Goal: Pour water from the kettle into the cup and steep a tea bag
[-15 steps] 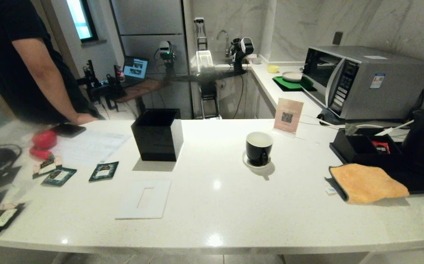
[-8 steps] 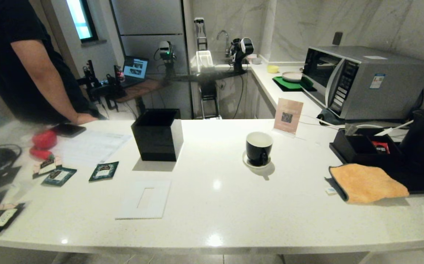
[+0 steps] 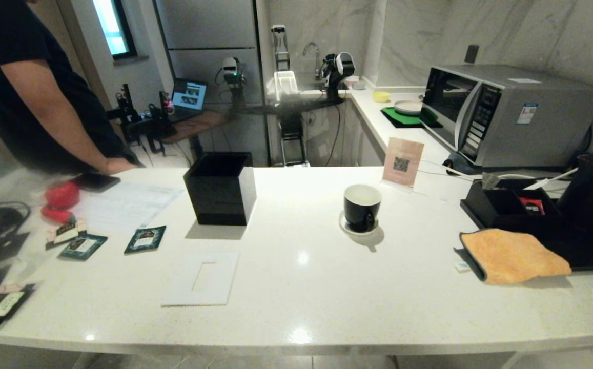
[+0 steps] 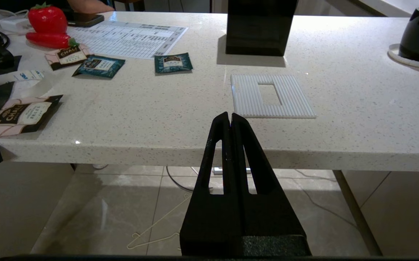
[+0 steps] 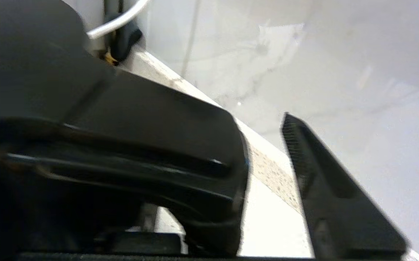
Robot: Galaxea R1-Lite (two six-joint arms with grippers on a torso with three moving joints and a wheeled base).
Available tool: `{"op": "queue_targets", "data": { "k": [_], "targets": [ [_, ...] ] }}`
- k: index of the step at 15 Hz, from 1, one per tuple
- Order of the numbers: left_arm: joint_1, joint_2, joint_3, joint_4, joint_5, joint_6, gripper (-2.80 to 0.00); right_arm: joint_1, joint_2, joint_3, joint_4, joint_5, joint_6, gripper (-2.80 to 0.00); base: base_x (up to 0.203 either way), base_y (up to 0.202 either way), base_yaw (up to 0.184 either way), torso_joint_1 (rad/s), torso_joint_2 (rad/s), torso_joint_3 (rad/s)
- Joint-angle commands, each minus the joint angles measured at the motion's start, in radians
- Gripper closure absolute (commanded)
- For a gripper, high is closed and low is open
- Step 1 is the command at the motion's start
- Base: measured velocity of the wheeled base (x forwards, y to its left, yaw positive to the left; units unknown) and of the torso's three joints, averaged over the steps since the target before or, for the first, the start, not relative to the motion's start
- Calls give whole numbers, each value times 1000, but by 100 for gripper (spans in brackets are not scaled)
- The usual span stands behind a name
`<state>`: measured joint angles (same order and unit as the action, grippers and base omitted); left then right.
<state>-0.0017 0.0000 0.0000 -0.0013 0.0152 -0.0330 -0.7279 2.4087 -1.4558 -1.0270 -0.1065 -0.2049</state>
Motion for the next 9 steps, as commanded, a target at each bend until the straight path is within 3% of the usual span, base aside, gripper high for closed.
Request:
{"op": "queue_targets", "data": {
  "k": [1, 9],
  "targets": [
    [0, 2, 0, 0, 0, -1, 0, 1, -2, 4, -5, 1, -2, -280, 0, 0, 0, 0, 0, 0],
    [0, 2, 0, 0, 0, -1, 0, 1, -58, 112, -11, 1, -4, -280, 0, 0, 0, 0, 0, 0]
  ]
}}
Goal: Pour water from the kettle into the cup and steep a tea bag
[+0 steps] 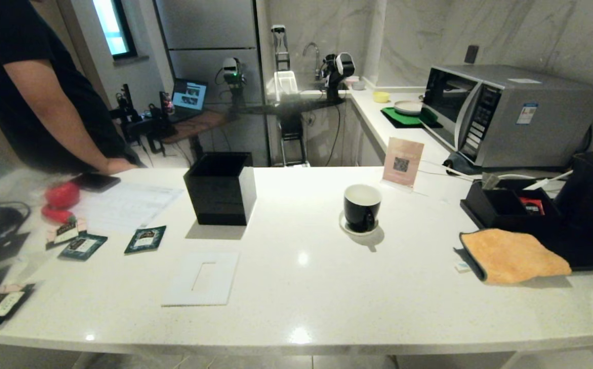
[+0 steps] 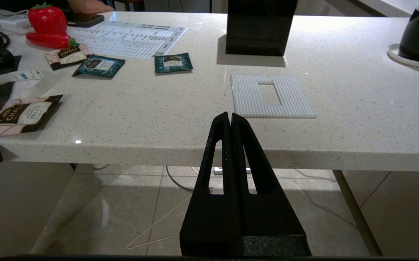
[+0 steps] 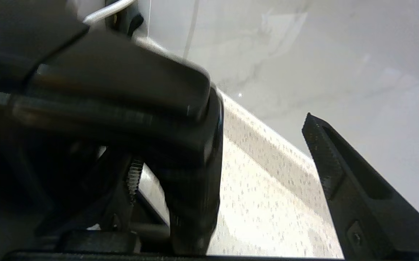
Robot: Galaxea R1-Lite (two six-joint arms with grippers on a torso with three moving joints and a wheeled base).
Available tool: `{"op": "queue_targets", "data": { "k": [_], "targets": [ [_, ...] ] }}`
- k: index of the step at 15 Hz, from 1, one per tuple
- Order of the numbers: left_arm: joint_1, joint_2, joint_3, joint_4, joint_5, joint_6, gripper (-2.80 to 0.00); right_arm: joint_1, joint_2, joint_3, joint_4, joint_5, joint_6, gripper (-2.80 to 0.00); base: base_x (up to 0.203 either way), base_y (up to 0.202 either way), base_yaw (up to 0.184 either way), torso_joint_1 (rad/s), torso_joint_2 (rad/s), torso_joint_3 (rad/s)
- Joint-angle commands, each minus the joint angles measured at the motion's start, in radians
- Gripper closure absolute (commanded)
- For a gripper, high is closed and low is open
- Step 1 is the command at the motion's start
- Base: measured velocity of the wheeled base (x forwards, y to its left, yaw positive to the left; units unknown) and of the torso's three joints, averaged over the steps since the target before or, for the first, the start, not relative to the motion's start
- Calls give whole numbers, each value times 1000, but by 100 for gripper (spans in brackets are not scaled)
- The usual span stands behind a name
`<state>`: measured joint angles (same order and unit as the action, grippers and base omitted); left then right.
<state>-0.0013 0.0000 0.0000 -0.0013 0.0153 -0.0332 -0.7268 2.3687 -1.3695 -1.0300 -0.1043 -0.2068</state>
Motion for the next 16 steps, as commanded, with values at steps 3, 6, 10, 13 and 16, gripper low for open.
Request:
{"op": "queue_targets", "data": {
  "k": [3, 6, 10, 13, 16],
  "targets": [
    [0, 2, 0, 0, 0, -1, 0, 0, -48, 86, -18, 0, -5, -280, 0, 0, 0, 0, 0, 0],
    [0, 2, 0, 0, 0, -1, 0, 0, -79, 161, -63, 1, -2, -280, 0, 0, 0, 0, 0, 0],
    [0, 2, 0, 0, 0, -1, 0, 0, -140, 238, -82, 3, -3, -280, 0, 0, 0, 0, 0, 0],
    [0, 2, 0, 0, 0, -1, 0, 0, -192, 317, -104, 4, -3, -280, 0, 0, 0, 0, 0, 0],
    [0, 2, 0, 0, 0, -1, 0, -1, -269, 433, -145, 6, -2, -280, 0, 0, 0, 0, 0, 0]
  ]
}}
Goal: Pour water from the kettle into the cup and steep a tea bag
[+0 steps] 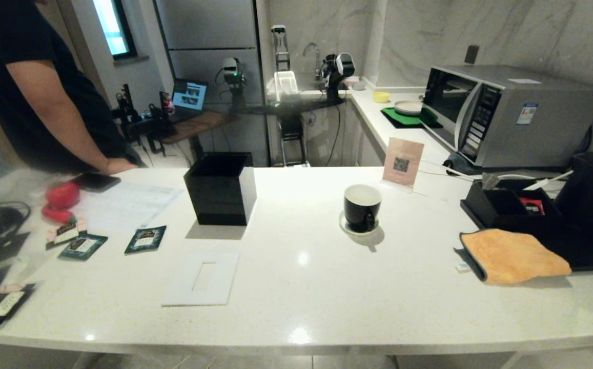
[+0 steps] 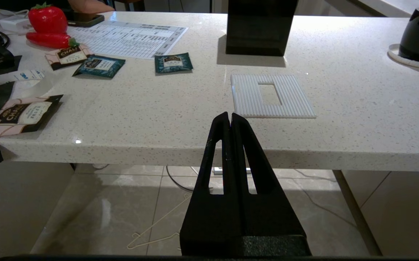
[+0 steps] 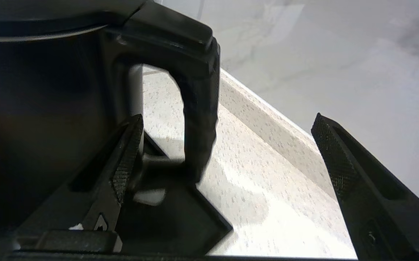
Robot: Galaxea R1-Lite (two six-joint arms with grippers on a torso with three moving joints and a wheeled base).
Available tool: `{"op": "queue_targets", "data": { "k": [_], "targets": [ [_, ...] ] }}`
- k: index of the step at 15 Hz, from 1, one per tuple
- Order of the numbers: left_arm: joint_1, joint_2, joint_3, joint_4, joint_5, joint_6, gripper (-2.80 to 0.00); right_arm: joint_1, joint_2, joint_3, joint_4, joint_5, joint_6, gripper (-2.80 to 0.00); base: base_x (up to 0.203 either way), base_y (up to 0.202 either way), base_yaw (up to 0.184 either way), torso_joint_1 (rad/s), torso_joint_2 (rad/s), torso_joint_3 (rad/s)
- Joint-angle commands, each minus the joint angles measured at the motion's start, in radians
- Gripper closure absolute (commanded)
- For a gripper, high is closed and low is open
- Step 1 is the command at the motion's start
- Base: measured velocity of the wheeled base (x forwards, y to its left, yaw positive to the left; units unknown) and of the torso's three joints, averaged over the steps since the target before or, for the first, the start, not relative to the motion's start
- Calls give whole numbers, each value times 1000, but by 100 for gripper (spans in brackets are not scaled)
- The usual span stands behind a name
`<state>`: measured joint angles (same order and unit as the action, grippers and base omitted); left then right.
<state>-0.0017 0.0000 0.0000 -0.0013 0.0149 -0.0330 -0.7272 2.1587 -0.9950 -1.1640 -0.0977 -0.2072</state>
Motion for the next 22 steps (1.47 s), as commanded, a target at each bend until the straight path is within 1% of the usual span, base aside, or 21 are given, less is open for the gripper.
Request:
{"op": "queue_targets", "data": {
  "k": [1, 5, 7, 9, 11, 12, 15, 17, 20, 22],
  "targets": [
    [0, 2, 0, 0, 0, -1, 0, -1, -95, 100, -14, -1, -1, -280, 0, 0, 0, 0, 0, 0],
    [0, 2, 0, 0, 0, -1, 0, -1, -241, 282, -20, 6, -3, -280, 0, 0, 0, 0, 0, 0],
    [0, 2, 0, 0, 0, -1, 0, -1, -320, 378, -19, 29, -4, -280, 0, 0, 0, 0, 0, 0],
    [0, 2, 0, 0, 0, -1, 0, 0, -397, 446, -8, 52, -3, -280, 0, 0, 0, 0, 0, 0],
    [0, 1, 0, 0, 0, -1, 0, 0, -474, 514, 4, 98, -2, -280, 0, 0, 0, 0, 0, 0],
    [0, 2, 0, 0, 0, -1, 0, 0, -506, 550, 6, 117, -2, 0, 0, 0, 0, 0, 0, 0],
    [0, 2, 0, 0, 0, -1, 0, 0, -580, 615, 9, 165, -3, 0, 0, 0, 0, 0, 0, 0],
    [0, 1, 0, 0, 0, -1, 0, 0, -632, 665, 20, 201, -21, 0, 0, 0, 0, 0, 0, 0],
    [0, 2, 0, 0, 0, -1, 0, 8, -755, 767, 72, 247, -43, 0, 0, 0, 0, 0, 0, 0],
    [0, 2, 0, 0, 0, -1, 0, 15, -856, 834, 110, 258, -44, 0, 0, 0, 0, 0, 0, 0]
  ]
}}
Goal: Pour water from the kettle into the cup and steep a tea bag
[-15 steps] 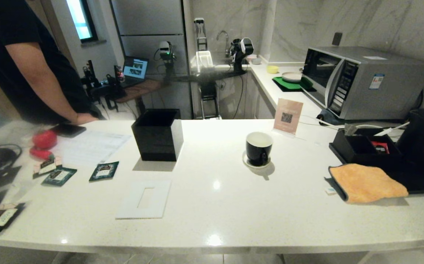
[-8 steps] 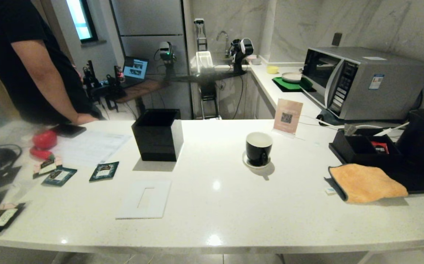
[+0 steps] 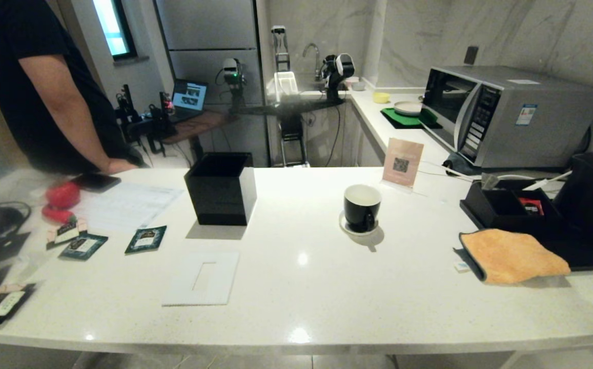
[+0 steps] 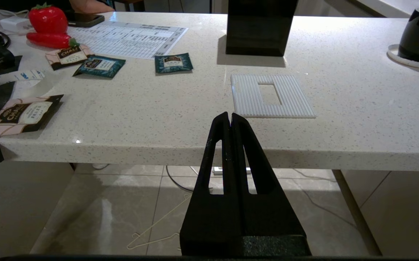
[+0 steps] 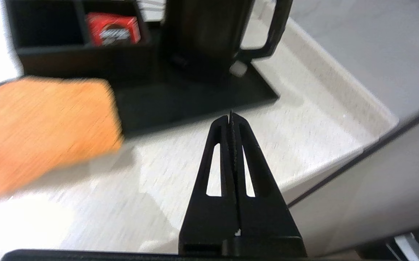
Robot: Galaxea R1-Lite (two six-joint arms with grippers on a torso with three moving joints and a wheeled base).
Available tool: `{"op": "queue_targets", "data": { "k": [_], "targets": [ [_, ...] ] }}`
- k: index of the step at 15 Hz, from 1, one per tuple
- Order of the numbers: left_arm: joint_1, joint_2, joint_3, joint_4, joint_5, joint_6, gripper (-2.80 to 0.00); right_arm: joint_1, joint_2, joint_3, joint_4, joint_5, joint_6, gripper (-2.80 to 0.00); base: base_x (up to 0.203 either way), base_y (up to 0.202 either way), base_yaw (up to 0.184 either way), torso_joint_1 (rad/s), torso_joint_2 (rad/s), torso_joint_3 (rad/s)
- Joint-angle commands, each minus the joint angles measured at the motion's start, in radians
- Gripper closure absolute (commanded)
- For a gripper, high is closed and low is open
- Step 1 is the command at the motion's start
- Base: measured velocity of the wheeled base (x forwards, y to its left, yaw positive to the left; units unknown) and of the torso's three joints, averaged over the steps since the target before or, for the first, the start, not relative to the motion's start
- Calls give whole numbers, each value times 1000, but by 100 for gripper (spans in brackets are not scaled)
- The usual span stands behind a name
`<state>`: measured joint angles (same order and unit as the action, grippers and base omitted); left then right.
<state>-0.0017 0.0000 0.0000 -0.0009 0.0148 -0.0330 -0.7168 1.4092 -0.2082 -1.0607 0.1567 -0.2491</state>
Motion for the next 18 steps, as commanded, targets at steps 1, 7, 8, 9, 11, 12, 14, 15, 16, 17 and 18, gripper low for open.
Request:
{"op": "queue_targets", "data": {
  "k": [1, 7, 8, 9, 11, 12, 14, 15, 16, 17, 18],
  "targets": [
    [0, 0, 0, -1, 1, -1, 0, 11, -163, 79, 30, 7, -2, 0, 0, 0, 0, 0, 0, 0],
    [0, 2, 0, -1, 1, -1, 0, 270, -524, 201, 338, 12, 25, 0, 0, 0, 0, 0, 0, 0],
    [0, 2, 0, -1, 1, -1, 0, 317, -608, 204, 424, 12, 40, 0, 0, 0, 0, 0, 0, 0],
    [0, 0, 0, -1, 1, -1, 0, 355, -696, 205, 514, 12, 56, 0, 0, 0, 0, 0, 0, 0],
    [0, 1, 0, -1, 1, -2, 0, 409, -922, 204, 704, 13, 83, 0, 0, 0, 0, 0, 0, 0],
    [0, 0, 0, -1, 1, -1, 0, 426, -1020, 199, 781, 11, 92, 0, 0, 0, 0, 0, 0, 0],
    [0, 1, 0, -1, 1, -1, 0, 459, -1133, 202, 851, -25, 112, 0, 0, 0, 0, 0, 0, 0],
    [0, 1, 0, -1, 1, -1, 0, 475, -1141, 205, 882, -56, 119, 0, 0, 0, 0, 0, 0, 0],
    [0, 1, 0, -1, 1, -1, 0, 488, -1129, 207, 914, -109, 127, 0, 0, 0, 0, 0, 0, 0],
    [0, 1, 0, -1, 1, -1, 0, 498, -1126, 208, 939, -158, 128, 0, 0, 0, 0, 0, 0, 0],
    [0, 2, 0, -1, 1, -1, 0, 523, -1125, 208, 949, -188, 123, 0, 0, 0, 0, 0, 0, 0]
  ]
}}
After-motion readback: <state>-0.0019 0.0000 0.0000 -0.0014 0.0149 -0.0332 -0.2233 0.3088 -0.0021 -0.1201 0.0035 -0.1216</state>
